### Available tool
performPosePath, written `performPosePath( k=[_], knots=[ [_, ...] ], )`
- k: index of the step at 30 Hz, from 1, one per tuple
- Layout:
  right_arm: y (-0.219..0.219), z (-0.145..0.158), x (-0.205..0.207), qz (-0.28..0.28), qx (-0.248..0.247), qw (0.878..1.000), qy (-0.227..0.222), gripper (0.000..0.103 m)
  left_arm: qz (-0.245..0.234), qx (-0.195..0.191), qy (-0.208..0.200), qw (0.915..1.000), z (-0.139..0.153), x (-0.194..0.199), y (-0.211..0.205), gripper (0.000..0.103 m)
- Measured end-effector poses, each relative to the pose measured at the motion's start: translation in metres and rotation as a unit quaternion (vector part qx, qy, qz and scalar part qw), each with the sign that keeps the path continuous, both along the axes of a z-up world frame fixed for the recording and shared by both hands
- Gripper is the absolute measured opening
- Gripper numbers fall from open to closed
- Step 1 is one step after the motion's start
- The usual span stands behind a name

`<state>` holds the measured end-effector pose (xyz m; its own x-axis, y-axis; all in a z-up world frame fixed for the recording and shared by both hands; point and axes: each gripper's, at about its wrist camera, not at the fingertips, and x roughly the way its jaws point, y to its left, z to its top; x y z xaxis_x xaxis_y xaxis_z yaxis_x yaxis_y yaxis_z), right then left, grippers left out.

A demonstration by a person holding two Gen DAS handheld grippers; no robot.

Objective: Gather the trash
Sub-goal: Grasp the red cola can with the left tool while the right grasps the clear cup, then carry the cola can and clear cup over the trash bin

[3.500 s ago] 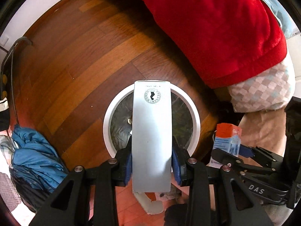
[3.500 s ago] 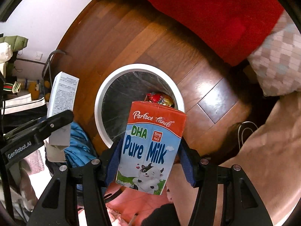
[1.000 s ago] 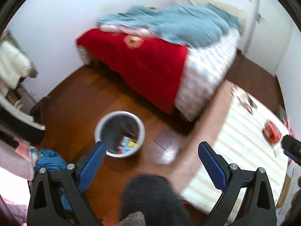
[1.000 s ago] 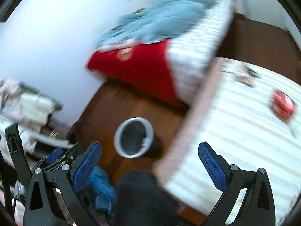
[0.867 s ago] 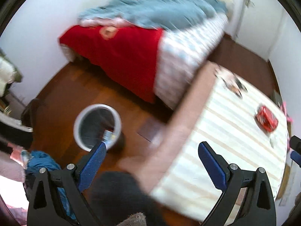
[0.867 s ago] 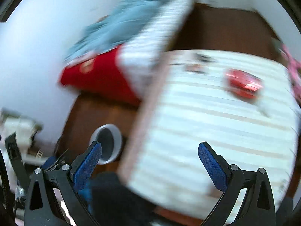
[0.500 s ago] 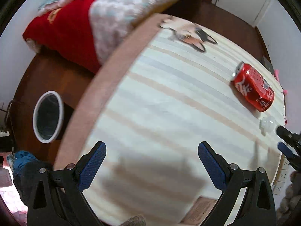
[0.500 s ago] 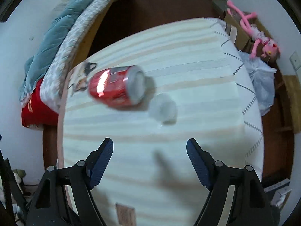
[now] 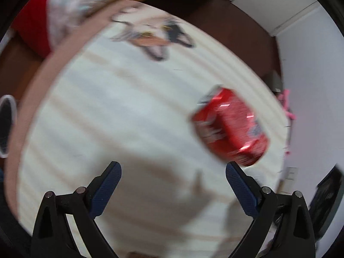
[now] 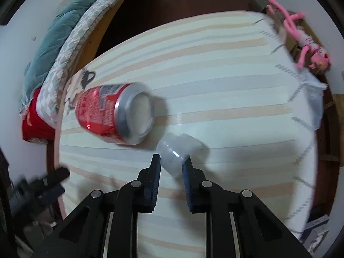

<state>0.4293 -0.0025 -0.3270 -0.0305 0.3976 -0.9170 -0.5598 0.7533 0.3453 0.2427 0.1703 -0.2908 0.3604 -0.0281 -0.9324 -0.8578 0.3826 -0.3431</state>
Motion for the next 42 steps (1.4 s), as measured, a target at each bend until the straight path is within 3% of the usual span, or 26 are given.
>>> performPosePath(
  k=[4, 8, 11, 12, 17, 19, 21, 23, 26, 30, 32, 34, 38, 42],
  knots=[
    [-0.02, 0.005, 0.015, -0.021, -0.001, 1.0, 0.003, 0.021, 0.004, -0.046, -0.037, 0.9983, -0.016, 0.031, 0.004, 0.099],
    [-0.035, 0.001, 0.029, -0.036, -0.015, 0.999, 0.005, 0.018, 0.043, -0.092, -0.076, 0.9919, -0.034, 0.049, 0.011, 0.099],
    [-0.038, -0.005, 0.036, -0.042, -0.023, 0.999, 0.013, 0.016, 0.06, -0.092, -0.1, 0.9889, -0.034, 0.057, 0.013, 0.08],
    [-0.039, -0.007, 0.038, -0.044, -0.023, 0.999, 0.017, 0.016, 0.061, -0.089, -0.108, 0.9883, -0.031, 0.059, 0.014, 0.064],
    [-0.042, -0.006, 0.043, -0.06, 0.013, 0.998, 0.034, 0.018, 0.021, -0.022, -0.086, 0.9958, -0.004, 0.072, 0.013, 0.035],
    [-0.042, -0.005, 0.046, -0.068, 0.033, 0.996, 0.048, 0.026, -0.004, 0.021, -0.06, 0.998, 0.007, 0.073, 0.01, 0.035],
    [-0.039, -0.003, 0.048, -0.075, 0.042, 0.995, 0.05, 0.051, -0.032, 0.058, -0.04, 0.997, 0.015, 0.072, 0.006, 0.035],
    [-0.035, -0.002, 0.048, -0.08, 0.055, 0.994, 0.055, 0.057, -0.055, 0.1, -0.017, 0.9934, 0.022, 0.069, 0.0, 0.035],
    [-0.019, -0.006, 0.047, -0.08, 0.064, 0.993, 0.064, 0.057, -0.089, 0.169, 0.024, 0.9813, 0.03, 0.058, -0.01, 0.034],
    [0.004, -0.013, 0.043, -0.076, 0.066, 0.993, 0.067, 0.057, -0.11, 0.229, 0.061, 0.9652, 0.032, 0.037, -0.007, 0.034],
    [0.015, -0.016, 0.039, -0.069, 0.065, 0.993, 0.066, 0.056, -0.114, 0.245, 0.073, 0.96, 0.032, 0.025, 0.0, 0.034],
    [0.028, -0.018, 0.032, -0.059, 0.047, 0.996, 0.044, 0.044, -0.115, 0.259, 0.079, 0.9556, 0.037, 0.015, 0.004, 0.033],
    [0.039, -0.011, 0.017, -0.041, 0.027, 0.999, 0.002, 0.044, -0.115, 0.288, 0.083, 0.9471, 0.051, -0.004, 0.001, 0.033],
    [0.034, 0.007, -0.002, -0.024, 0.027, 0.999, -0.019, 0.043, -0.109, 0.304, 0.067, 0.9441, 0.071, -0.031, -0.004, 0.032]
  ],
)
